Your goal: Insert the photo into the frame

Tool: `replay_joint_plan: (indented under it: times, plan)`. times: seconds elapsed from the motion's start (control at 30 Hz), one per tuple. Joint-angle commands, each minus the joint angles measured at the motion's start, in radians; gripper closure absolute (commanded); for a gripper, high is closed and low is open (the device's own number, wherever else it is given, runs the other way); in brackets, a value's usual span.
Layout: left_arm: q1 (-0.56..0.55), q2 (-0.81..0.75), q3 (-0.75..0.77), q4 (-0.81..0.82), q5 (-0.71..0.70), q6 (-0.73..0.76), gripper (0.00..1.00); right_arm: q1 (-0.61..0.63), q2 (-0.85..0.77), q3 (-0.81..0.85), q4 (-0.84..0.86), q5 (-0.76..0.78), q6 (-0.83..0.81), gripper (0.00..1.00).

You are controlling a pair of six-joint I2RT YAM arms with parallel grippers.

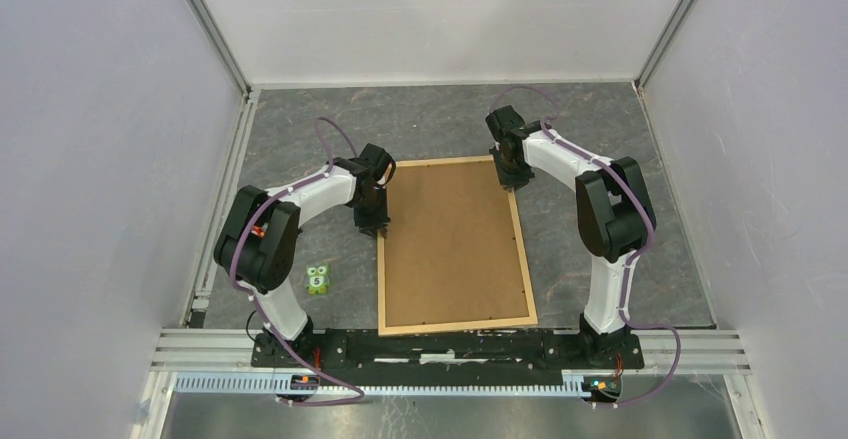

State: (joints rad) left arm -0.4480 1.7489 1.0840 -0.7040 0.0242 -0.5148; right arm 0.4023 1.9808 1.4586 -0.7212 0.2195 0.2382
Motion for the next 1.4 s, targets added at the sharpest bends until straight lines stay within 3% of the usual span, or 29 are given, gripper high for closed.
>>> replay_joint_plan:
  times: [0.0,1.0,1.37]
  plan:
    - [0.006,0.038,-0.045,-0.011,-0.095,0.019,0.74,0.005,0.009,0.026,-0.005,0.023,0.007,0.80]
    - [0.006,0.038,-0.045,-0.014,-0.105,0.018,0.76,0.009,0.035,-0.003,0.037,-0.040,0.014,0.78]
    - [0.006,0.035,-0.049,-0.013,-0.106,0.018,0.76,0.009,0.041,0.014,0.012,0.034,-0.002,0.78]
